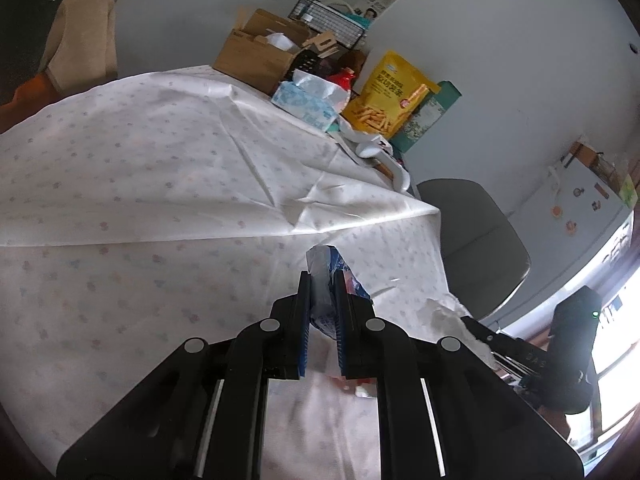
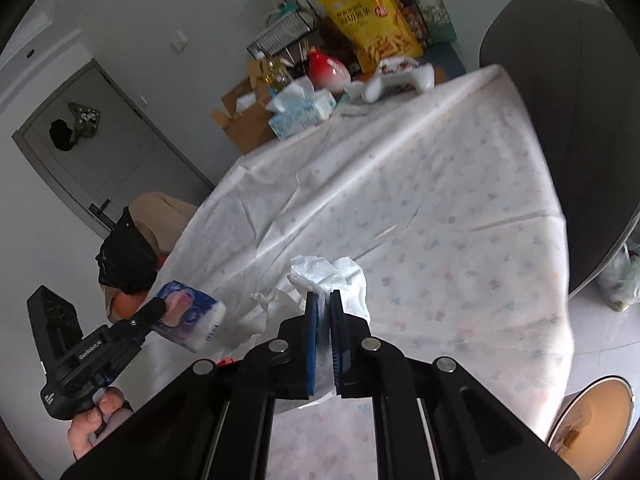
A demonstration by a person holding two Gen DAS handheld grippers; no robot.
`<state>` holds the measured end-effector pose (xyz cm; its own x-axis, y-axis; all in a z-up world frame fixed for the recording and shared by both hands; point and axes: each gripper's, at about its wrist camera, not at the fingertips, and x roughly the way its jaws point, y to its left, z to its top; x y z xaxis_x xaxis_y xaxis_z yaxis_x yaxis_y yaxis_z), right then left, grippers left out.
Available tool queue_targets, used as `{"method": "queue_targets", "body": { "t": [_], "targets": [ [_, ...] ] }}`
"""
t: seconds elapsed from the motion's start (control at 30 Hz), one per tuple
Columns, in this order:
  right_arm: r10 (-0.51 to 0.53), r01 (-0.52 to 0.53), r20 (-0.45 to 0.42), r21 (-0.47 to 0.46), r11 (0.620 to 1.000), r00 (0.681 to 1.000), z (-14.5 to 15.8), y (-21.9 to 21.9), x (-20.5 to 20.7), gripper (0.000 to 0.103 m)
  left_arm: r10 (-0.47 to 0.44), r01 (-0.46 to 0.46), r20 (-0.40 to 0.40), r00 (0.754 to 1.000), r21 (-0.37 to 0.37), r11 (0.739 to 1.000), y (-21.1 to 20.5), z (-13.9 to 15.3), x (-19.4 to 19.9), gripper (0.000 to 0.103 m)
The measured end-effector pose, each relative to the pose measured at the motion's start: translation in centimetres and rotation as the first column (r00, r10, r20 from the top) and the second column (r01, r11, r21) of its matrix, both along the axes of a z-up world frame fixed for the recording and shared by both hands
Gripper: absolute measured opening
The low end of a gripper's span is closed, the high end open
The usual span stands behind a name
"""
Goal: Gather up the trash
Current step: 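Carry the tissue packet and white tissue in both grippers over the bin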
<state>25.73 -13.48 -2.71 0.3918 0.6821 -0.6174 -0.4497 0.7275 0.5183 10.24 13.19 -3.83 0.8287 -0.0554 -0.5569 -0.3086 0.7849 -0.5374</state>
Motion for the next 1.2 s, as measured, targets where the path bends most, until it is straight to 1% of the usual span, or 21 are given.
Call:
{"method": "queue_targets", "body": {
  "t": [0.17, 0.33, 0.53, 0.63, 0.83, 0.93, 1.13, 1.2],
  "targets": [
    [-0.036, 0.036, 0.006, 0.019, 0.999, 0.999, 0.7, -3.2, -1.1, 0.007, -0.034, 0.034, 0.006, 0.999, 0.016, 0.999, -1.8, 0.7, 0.6, 0.011],
    [-0.092, 0.092, 0.021, -0.015, 0.996, 0.996, 0.6, -6.8, -1.9, 0.008, -0.079, 0.079, 0.005, 0.997, 0.024, 0.997, -4.2, 0.8, 1.6, 0.011],
    [-0.188, 0.189, 0.035, -0.040, 0.981, 0.982, 0.2, -12.1, -2.7, 0.008, -0.154, 0.154, -0.006, 0.988, 0.037, 0.987, -7.9, 0.7, 3.2, 0.011],
    [-0.244, 0.245, 0.026, -0.051, 0.968, 0.969, -0.4, -15.2, -2.9, 0.008, -0.202, 0.203, -0.015, 0.979, 0.049, 0.978, -10.2, 0.8, 4.2, 0.011],
    [-0.362, 0.362, 0.016, -0.070, 0.930, 0.932, -1.7, -21.6, -3.6, 0.008, -0.309, 0.311, -0.035, 0.950, 0.067, 0.948, -15.5, 0.9, 6.3, 0.011],
    [-0.412, 0.410, 0.001, -0.086, 0.908, 0.911, -2.8, -24.5, -3.9, 0.008, -0.366, 0.369, -0.052, 0.929, 0.058, 0.928, -18.2, 0.5, 7.4, 0.011],
    [-0.495, 0.488, -0.056, -0.106, 0.867, 0.867, -6.0, -29.6, -4.8, 0.008, -0.459, 0.467, -0.096, 0.883, 0.077, 0.881, -24.1, -0.1, 9.3, 0.011],
    [-0.523, 0.514, -0.076, -0.111, 0.851, 0.849, -7.2, -31.3, -5.0, 0.008, -0.490, 0.500, -0.119, 0.864, 0.083, 0.862, -26.1, -0.6, 10.0, 0.011]
  ]
}}
